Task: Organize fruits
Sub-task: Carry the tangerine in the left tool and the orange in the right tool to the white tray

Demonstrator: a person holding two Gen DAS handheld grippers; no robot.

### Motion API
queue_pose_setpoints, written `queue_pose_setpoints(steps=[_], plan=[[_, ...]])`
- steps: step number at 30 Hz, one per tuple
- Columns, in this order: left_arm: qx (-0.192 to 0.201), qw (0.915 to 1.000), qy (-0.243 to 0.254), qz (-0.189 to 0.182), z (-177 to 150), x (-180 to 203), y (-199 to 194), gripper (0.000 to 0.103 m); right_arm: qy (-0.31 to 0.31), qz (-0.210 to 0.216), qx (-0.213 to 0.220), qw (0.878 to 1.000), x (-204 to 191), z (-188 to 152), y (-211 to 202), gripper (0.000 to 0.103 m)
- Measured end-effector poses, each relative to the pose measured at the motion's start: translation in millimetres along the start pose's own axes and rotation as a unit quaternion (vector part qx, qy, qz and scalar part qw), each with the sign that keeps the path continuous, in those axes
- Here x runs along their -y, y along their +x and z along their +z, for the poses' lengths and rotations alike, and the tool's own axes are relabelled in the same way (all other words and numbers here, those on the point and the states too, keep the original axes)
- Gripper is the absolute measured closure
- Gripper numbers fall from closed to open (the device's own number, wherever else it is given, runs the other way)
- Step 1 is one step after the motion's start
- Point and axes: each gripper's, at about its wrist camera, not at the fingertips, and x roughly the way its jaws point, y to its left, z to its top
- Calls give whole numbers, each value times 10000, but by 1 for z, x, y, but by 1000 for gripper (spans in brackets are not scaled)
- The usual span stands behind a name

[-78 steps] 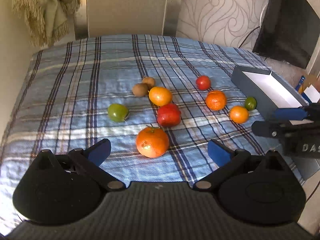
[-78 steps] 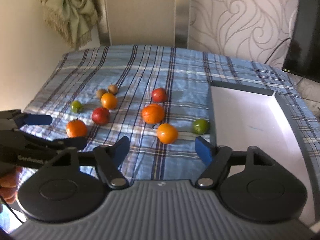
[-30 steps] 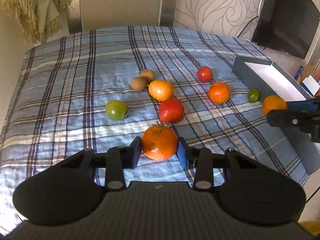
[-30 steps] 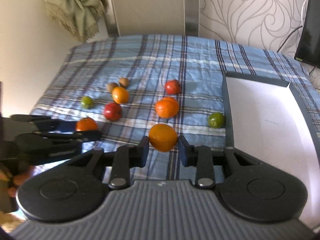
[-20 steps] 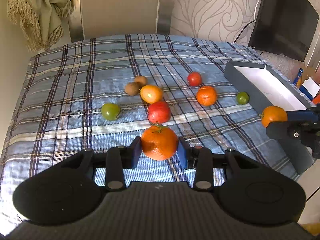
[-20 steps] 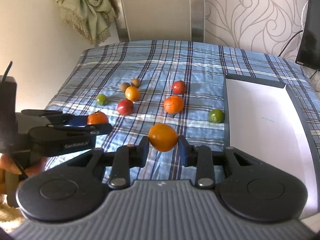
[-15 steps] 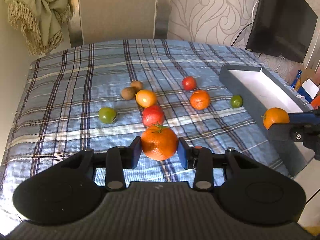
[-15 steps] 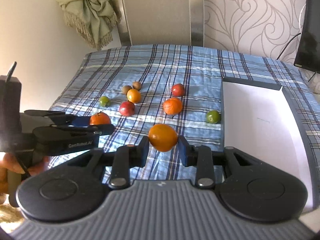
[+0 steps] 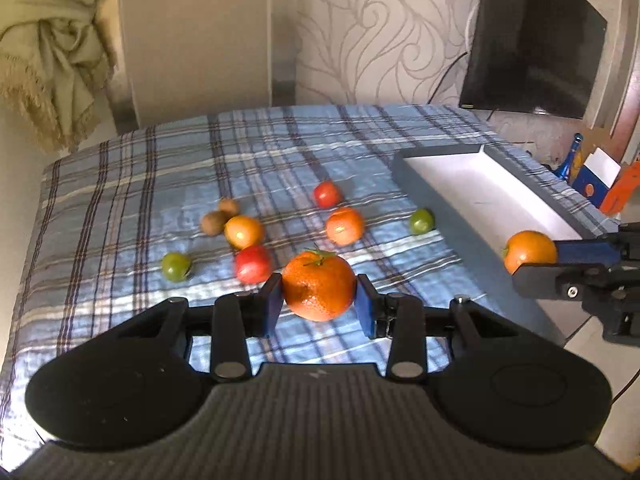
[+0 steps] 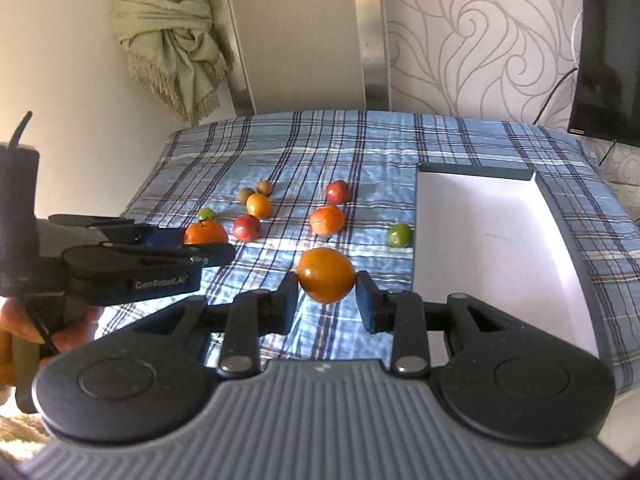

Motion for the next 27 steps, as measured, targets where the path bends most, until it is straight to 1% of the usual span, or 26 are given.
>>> queue_pose_setpoints(steps=[6, 12, 27], plan=[[45, 9997, 184, -162, 7, 24, 1, 59, 125, -143, 91, 9998, 13, -4, -12, 69], [75, 9988, 330, -357, 15, 50, 7, 59, 319, -419, 132, 9985, 34, -7, -20, 69], [69, 9945, 669, -800, 31, 105, 33, 59, 546, -833, 55, 9950, 76, -19, -36, 69]])
